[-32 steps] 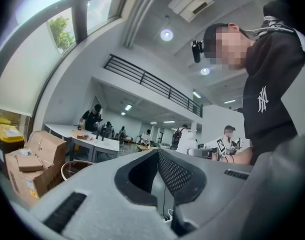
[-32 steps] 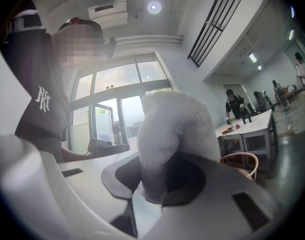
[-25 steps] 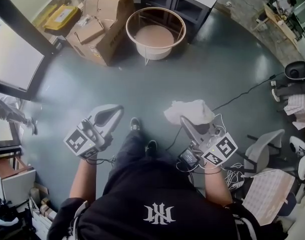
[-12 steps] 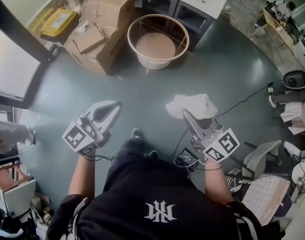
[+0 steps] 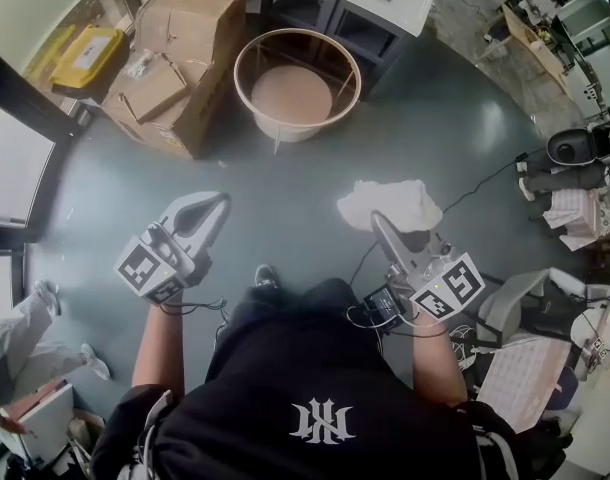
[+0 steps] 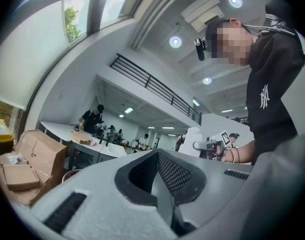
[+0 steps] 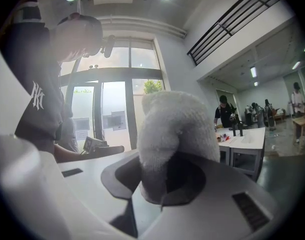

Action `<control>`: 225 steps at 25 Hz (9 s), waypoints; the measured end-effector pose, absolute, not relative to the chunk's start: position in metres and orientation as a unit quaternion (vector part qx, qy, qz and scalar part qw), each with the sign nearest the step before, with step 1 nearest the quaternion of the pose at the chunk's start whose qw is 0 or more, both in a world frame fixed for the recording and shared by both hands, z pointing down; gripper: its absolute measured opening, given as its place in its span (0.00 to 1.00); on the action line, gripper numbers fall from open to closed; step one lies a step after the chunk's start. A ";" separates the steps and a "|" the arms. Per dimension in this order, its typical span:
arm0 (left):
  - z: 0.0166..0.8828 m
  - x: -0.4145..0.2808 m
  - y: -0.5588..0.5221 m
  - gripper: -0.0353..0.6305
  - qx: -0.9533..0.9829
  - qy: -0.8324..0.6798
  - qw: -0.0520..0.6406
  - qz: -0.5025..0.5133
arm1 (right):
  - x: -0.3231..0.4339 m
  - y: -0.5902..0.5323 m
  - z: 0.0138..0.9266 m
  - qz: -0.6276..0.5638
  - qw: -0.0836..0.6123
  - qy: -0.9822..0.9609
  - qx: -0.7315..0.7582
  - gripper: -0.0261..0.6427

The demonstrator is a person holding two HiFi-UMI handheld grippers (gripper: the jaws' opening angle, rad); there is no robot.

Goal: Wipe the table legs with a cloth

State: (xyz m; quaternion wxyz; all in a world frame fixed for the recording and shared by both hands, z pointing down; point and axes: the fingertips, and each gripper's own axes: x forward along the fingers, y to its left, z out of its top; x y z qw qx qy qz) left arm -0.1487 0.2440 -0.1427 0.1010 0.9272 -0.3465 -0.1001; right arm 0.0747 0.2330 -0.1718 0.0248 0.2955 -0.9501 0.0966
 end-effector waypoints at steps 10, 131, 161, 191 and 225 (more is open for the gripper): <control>-0.126 -0.140 0.202 0.06 0.929 -0.340 0.109 -0.097 | 0.082 0.185 -0.166 0.094 0.022 -0.948 0.303 0.16; 0.348 -0.100 -0.079 0.06 0.876 -0.405 0.261 -0.016 | -0.005 -0.101 0.362 0.281 0.086 -0.944 0.152 0.16; 0.515 -0.145 -0.103 0.06 0.899 -0.383 0.210 -0.005 | -0.082 -0.169 0.577 0.143 0.112 -0.945 0.273 0.16; 0.633 -0.155 -0.124 0.06 0.914 -0.375 0.153 0.039 | -0.087 -0.181 0.761 0.155 0.143 -0.930 0.302 0.16; 0.661 -0.152 -0.140 0.06 0.927 -0.347 0.113 0.088 | -0.069 -0.173 0.917 0.266 0.278 -0.872 0.302 0.15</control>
